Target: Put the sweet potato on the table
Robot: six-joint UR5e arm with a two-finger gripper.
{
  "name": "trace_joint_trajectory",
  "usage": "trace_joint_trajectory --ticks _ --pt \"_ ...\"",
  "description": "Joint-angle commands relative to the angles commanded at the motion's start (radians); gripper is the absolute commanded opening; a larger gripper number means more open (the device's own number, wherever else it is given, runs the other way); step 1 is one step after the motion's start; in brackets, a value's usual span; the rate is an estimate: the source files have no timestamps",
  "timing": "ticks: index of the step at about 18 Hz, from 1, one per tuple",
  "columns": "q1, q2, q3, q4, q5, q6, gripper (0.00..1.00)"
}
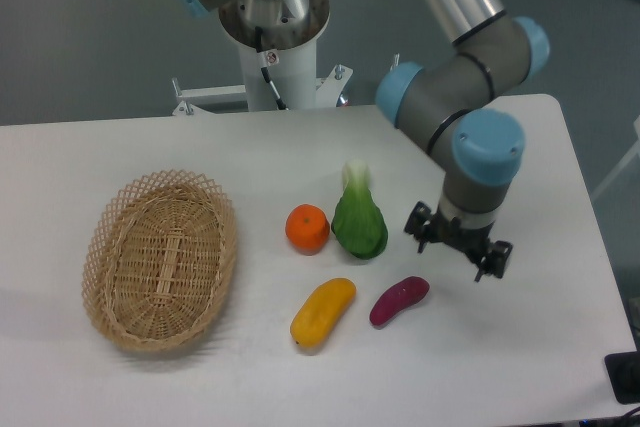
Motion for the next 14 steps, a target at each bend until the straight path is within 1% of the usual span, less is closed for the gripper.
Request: trace_joint_trajectory --ticks 6,10,14 --pt "0.061 0.003 0.025 -0.011 0.000 0.109 1.00" --pt "0.104 0.014 0.025 -0.011 0.000 0.192 1.00" --pt "0.129 0.017 0.025 -0.011 0.003 0.256 1.00"
